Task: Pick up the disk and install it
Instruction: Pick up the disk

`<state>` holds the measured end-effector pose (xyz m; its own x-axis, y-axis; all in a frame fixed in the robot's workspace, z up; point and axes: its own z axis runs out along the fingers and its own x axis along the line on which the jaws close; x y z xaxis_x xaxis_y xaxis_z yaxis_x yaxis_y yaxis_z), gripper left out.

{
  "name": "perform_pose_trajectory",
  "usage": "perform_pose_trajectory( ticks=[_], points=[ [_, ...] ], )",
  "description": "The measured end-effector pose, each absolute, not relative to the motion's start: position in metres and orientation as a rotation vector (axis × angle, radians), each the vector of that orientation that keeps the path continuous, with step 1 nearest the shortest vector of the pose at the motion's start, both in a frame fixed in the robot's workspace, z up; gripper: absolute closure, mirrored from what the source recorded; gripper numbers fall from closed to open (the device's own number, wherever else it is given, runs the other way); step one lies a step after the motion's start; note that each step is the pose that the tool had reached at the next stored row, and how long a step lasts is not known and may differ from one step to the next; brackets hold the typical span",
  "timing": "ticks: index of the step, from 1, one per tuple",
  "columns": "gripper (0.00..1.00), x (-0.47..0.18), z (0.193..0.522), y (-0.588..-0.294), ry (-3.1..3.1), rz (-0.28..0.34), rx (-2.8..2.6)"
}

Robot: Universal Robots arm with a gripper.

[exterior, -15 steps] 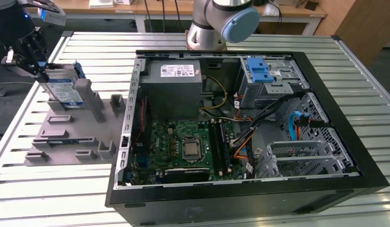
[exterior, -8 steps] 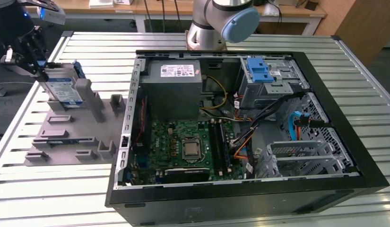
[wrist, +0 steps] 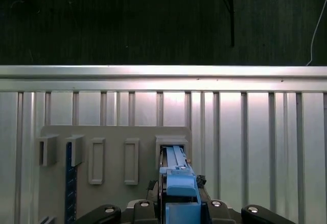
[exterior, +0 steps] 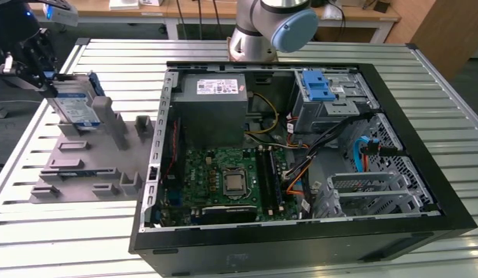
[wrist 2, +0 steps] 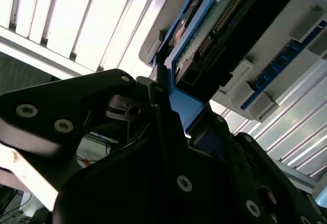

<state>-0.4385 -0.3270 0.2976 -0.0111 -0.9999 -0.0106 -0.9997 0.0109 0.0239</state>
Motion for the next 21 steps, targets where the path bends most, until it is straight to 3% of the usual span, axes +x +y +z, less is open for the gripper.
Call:
perform_pose_trajectory(
  ticks=[21],
  points=[
    [0.64,-0.439,0.315,-0.327,-2.227,-0.038,2.202]
  ],
)
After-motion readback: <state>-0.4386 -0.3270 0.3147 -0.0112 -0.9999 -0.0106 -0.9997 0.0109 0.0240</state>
